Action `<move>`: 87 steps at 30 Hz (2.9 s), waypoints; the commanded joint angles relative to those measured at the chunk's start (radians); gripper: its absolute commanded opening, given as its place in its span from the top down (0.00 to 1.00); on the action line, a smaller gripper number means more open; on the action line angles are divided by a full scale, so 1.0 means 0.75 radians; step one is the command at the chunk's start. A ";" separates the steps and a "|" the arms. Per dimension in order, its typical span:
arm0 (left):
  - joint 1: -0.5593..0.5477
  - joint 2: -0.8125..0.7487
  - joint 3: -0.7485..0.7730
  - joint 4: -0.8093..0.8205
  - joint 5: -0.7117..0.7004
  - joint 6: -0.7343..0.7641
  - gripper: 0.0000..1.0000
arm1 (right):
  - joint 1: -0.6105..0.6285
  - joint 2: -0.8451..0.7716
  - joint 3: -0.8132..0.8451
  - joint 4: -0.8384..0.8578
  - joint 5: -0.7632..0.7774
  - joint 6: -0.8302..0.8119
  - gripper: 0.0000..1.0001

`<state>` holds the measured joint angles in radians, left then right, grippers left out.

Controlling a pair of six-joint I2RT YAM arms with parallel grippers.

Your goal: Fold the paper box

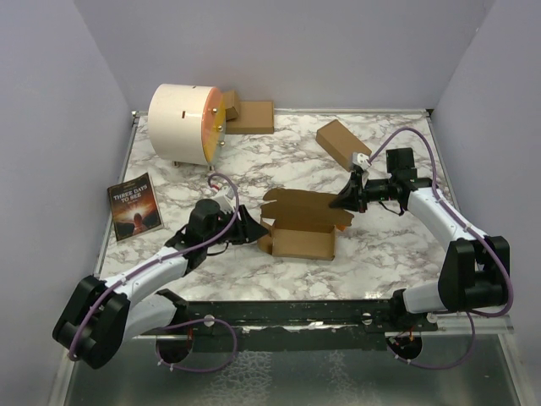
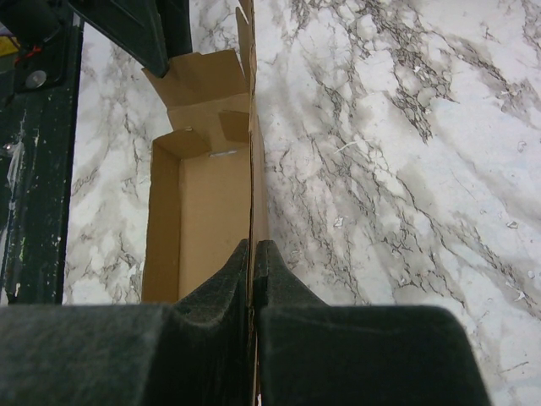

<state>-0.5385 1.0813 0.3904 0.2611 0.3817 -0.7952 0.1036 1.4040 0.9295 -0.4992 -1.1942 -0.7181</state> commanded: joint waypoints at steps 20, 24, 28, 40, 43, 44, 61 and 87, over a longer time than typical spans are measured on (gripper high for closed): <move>0.013 0.007 -0.169 0.428 0.084 -0.220 0.60 | 0.005 -0.024 -0.004 0.012 0.021 0.002 0.99; 0.021 0.016 -0.188 0.477 0.083 -0.253 0.68 | 0.005 -0.022 -0.005 0.011 0.024 0.002 0.99; 0.030 0.024 -0.207 0.543 0.095 -0.294 0.68 | 0.005 -0.023 -0.005 0.010 0.024 0.001 0.99; 0.051 0.094 -0.247 0.658 0.101 -0.357 0.82 | 0.005 -0.023 -0.002 0.002 0.022 -0.004 0.99; 0.051 0.111 -0.253 0.682 0.099 -0.372 0.85 | 0.005 -0.023 -0.002 0.002 0.021 -0.005 0.99; 0.052 0.116 -0.254 0.688 0.098 -0.374 0.85 | 0.005 -0.024 -0.002 0.002 0.021 -0.005 0.99; 0.057 0.192 -0.289 0.770 0.091 -0.410 1.00 | 0.005 -0.021 -0.002 -0.002 0.021 -0.009 0.99; 0.177 0.248 -0.421 1.031 0.111 -0.545 0.97 | 0.005 -0.019 0.001 -0.007 0.019 -0.012 0.99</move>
<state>-0.4263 1.2625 0.0963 0.9966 0.4416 -1.2064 0.1036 1.4040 0.9295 -0.5007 -1.1896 -0.7189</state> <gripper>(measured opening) 0.031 0.017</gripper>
